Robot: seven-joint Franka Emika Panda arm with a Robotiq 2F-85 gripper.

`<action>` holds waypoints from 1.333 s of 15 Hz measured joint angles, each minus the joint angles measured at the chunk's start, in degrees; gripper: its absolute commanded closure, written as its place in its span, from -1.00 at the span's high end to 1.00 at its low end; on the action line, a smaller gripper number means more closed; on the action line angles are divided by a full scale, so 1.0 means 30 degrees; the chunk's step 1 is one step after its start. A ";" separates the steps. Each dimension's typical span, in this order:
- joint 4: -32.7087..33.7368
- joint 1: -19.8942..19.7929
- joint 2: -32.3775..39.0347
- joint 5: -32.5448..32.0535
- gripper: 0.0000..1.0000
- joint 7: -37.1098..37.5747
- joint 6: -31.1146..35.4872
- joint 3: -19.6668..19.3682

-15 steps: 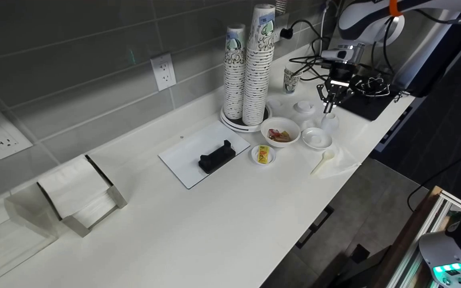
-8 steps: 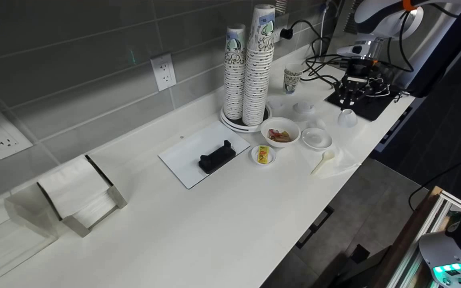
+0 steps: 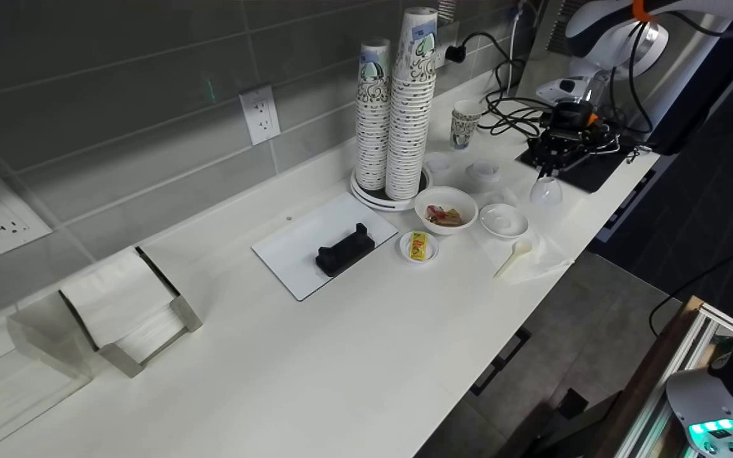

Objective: Remove the mug from the plate and then put it on the counter

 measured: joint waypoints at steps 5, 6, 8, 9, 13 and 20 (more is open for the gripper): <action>0.0031 -0.0003 0.0042 0.0086 -0.95 -0.0002 -0.0009 -0.0011; 0.0018 0.0000 0.0055 0.0156 -0.95 0.0211 0.0034 -0.0049; 0.0018 -0.0011 0.0110 0.0727 -0.95 0.1243 0.0159 -0.0291; 0.0018 -0.0027 0.0136 0.1098 -0.95 0.1849 0.0304 -0.0464; 0.0177 -0.0261 0.0434 0.2572 -0.95 0.4473 0.0419 -0.0955; 0.2003 -0.0838 0.2861 0.3871 -0.95 0.9126 -0.0558 -0.1139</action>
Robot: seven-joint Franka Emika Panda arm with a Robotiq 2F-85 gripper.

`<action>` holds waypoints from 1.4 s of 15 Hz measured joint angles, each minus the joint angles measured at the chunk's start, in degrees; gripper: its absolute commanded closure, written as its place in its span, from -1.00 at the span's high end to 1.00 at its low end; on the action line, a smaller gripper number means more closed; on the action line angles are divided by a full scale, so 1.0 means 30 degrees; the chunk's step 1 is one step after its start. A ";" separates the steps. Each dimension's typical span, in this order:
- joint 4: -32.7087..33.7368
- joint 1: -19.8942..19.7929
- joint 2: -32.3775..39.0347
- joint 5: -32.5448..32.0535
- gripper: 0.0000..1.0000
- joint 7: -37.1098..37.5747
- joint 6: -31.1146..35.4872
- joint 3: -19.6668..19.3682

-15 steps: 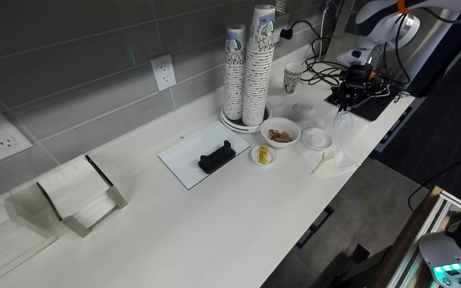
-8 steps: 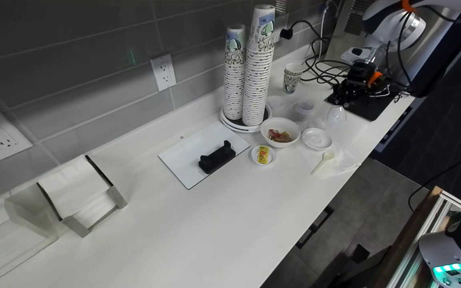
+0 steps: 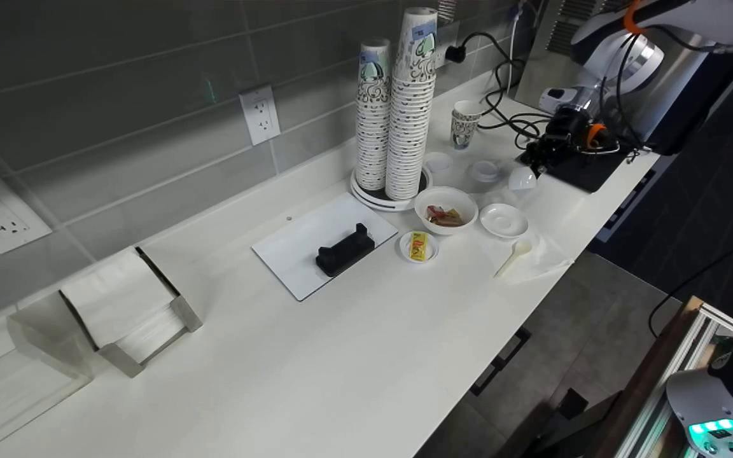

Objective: Remove the mug from the plate and then put it on the counter

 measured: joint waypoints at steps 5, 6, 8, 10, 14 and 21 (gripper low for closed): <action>0.2203 -0.0586 0.2192 0.1176 -0.95 0.2721 -0.2331 0.0223; 0.2589 -0.0675 0.2508 0.1423 -0.95 0.3278 -0.2566 0.0231; 0.3288 -0.0865 0.3095 0.1848 -0.95 0.4472 -0.2804 0.0230; 0.3888 -0.1026 0.3634 0.1978 -0.95 0.5633 -0.2855 0.0229; 0.4869 -0.1112 0.4504 0.2011 -0.95 0.7975 -0.3067 0.0265; 0.5949 -0.1043 0.5259 0.1542 -0.79 1.2143 -0.3593 0.0467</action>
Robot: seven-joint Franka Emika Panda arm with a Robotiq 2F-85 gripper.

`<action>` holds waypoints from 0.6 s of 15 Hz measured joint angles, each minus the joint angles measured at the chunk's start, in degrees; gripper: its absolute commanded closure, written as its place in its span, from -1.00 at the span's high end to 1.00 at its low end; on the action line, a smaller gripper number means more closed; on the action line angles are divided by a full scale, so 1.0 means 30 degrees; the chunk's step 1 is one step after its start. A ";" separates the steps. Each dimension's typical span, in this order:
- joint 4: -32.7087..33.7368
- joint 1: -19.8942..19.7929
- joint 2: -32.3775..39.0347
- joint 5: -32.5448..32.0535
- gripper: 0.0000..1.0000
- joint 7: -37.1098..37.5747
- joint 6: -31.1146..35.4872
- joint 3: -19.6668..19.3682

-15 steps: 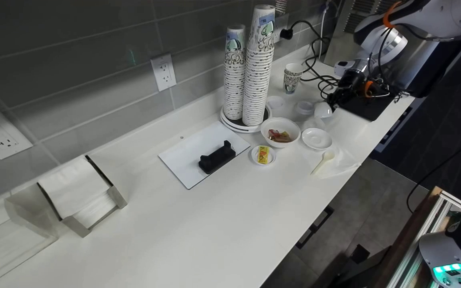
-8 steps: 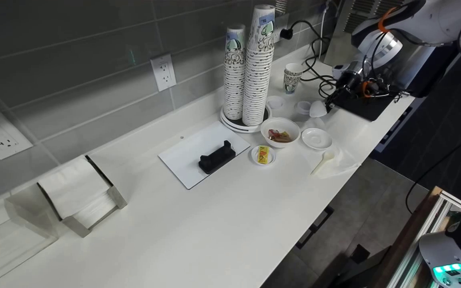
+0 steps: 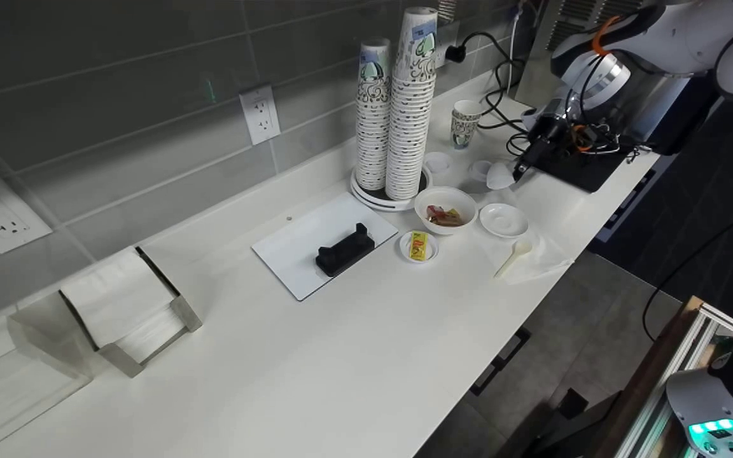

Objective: Remove the mug from the plate and then put it on the counter

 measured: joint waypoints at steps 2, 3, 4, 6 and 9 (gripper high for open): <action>0.0364 0.0043 0.0155 -0.0937 -0.79 -0.0069 -0.0430 0.0071; 0.0504 0.0068 0.0220 -0.1156 -0.79 -0.0068 -0.0548 0.0086; 0.0567 0.0082 0.0258 -0.1272 -0.79 -0.0068 -0.0619 0.0088; 0.0589 0.0082 0.0272 -0.1303 -0.95 -0.0069 -0.0638 0.0088; 0.0590 0.0060 0.0272 -0.1303 -0.95 0.0080 -0.0588 0.0118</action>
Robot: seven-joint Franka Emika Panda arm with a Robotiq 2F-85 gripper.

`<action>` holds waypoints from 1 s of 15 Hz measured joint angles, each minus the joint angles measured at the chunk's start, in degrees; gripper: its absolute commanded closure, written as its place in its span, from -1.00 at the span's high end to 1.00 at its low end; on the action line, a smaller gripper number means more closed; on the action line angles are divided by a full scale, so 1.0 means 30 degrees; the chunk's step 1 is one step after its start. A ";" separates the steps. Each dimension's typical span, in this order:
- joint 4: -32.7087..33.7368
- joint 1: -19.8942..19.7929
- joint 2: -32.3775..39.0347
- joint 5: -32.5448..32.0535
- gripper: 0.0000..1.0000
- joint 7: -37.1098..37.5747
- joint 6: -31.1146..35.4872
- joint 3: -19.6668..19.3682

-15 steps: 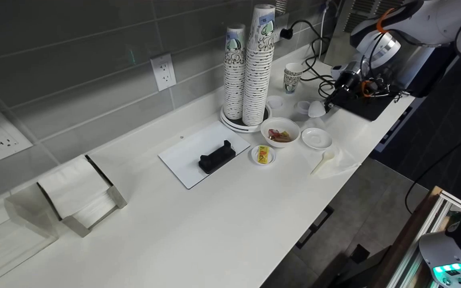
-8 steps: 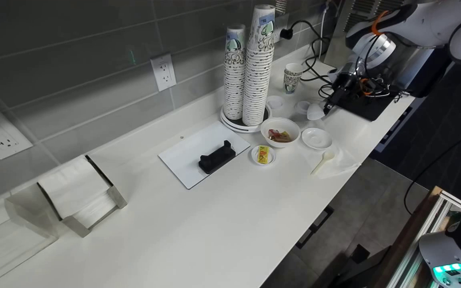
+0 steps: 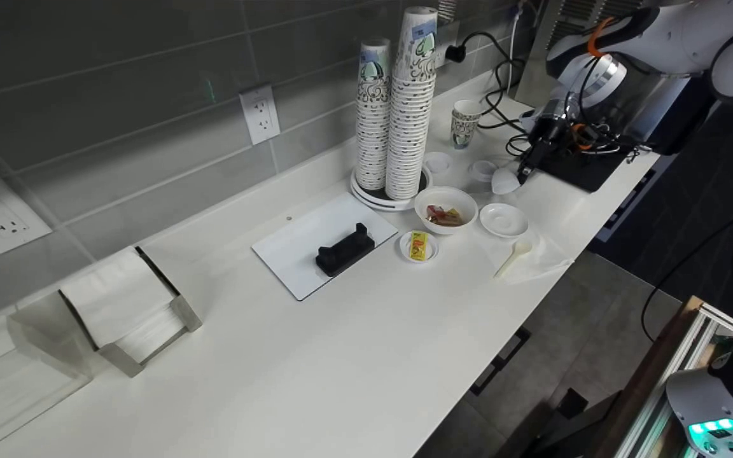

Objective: Remove the mug from the plate and then put it on the counter

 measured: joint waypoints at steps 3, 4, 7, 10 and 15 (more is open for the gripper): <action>0.0024 -0.0050 0.0064 0.0019 -0.95 0.0164 0.0019 0.0056; 0.0047 -0.0087 0.0105 0.0020 -0.95 0.0241 0.0019 0.0093; 0.0193 -0.0167 0.0265 0.0048 -0.95 0.0750 0.0026 0.0123; 0.0588 -0.0211 0.0651 0.0069 -0.95 0.1618 0.0025 0.0139; 0.1504 -0.0247 0.1580 0.0069 -0.95 0.3696 -0.0014 0.0305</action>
